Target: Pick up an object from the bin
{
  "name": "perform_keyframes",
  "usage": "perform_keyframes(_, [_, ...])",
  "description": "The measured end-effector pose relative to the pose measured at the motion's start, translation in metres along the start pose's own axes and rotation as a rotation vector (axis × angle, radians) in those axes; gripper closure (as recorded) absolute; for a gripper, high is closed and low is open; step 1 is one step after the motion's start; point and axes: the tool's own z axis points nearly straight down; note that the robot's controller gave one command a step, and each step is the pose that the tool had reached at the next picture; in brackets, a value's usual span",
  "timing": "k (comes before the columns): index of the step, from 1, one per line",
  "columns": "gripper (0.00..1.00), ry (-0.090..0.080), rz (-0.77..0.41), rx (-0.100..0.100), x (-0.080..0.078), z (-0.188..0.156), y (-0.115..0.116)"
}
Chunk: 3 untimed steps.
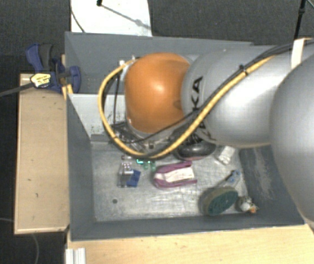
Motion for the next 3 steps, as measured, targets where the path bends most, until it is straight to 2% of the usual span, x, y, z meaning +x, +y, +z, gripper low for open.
perform_keyframes(1, [0.0,0.0,-0.181,0.002,0.001,0.108,-0.058])
perform_keyframes(2, [1.0,-0.006,-0.176,-0.001,-0.001,0.105,-0.055])
perform_keyframes(3, [1.0,-0.017,-0.421,-0.001,-0.011,-0.056,-0.02])
